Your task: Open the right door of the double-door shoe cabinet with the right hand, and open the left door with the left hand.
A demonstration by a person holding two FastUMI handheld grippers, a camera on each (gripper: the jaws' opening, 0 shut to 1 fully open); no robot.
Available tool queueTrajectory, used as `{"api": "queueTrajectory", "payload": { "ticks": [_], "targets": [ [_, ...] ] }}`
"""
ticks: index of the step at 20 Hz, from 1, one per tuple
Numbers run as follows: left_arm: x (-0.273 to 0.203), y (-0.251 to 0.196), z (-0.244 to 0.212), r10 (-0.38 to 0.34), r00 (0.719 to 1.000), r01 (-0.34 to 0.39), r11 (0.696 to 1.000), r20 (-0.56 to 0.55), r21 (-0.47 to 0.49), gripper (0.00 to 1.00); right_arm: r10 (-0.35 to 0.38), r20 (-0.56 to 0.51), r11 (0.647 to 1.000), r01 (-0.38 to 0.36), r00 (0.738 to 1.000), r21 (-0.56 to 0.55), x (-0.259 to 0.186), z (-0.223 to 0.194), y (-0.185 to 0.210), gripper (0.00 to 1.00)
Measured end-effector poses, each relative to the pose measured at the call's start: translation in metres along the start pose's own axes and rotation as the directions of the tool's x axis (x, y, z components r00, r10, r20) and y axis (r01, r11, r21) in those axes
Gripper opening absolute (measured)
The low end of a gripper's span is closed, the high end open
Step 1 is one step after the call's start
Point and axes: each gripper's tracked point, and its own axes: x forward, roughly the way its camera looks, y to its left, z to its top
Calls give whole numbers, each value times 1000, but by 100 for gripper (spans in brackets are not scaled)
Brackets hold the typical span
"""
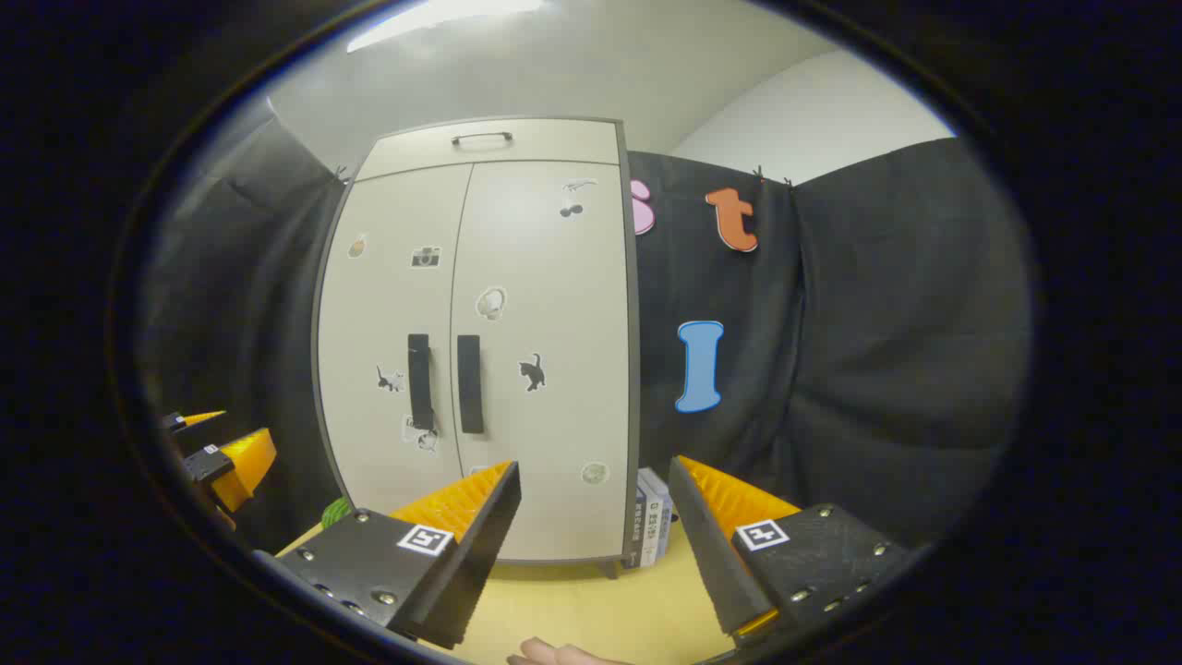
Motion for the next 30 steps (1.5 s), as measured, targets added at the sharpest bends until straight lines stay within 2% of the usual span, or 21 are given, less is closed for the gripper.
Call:
{"api": "queueTrajectory", "payload": {
  "ticks": [3, 6, 14, 17, 20, 23, 27, 29, 30],
  "targets": [
    [-3, 2, 0, 16, 1000, -16, 1000, 14, -2, 98, 20, -11, 1000, -20, 1000, 6, -2, -4, 6, 94],
    [-1, 3, 0, 21, 1000, -21, 1000, 17, -6, 98, 27, -4, 1000, -27, 1000, 2, -4, -2, 10, 96],
    [0, -2, -8, -22, 1000, 22, 1000, 2, -20, 98, 35, -23, 999, -35, 999, -1, 7, -10, 20, 94],
    [1, 1, -9, -11, 1000, 11, 1000, 8, -15, 98, 46, -30, 999, -46, 998, 2, 16, -16, 24, 96],
    [3, 8, -19, -6, 1000, 6, 1000, 0, -16, 98, 73, -42, 997, -72, 996, 36, 36, -22, 36, 94],
    [6, 18, -31, 11, 1000, -11, 1000, -19, -5, 98, 99, -37, 995, -98, 994, 36, 66, -15, 51, 96],
    [6, 24, -48, 20, 999, -20, 1000, -45, 2, 98, 203, -23, 978, -202, 979, 49, 109, -1, 85, 96],
    [5, 22, -56, 9, 998, -9, 1000, -56, -11, 99, 235, -11, 970, -234, 972, 67, 132, 7, 102, 94],
    [3, 22, -59, 9, 998, -10, 1000, -58, -19, 98, 247, -4, 967, -246, 969, 67, 143, 11, 110, 96]
  ]
}}
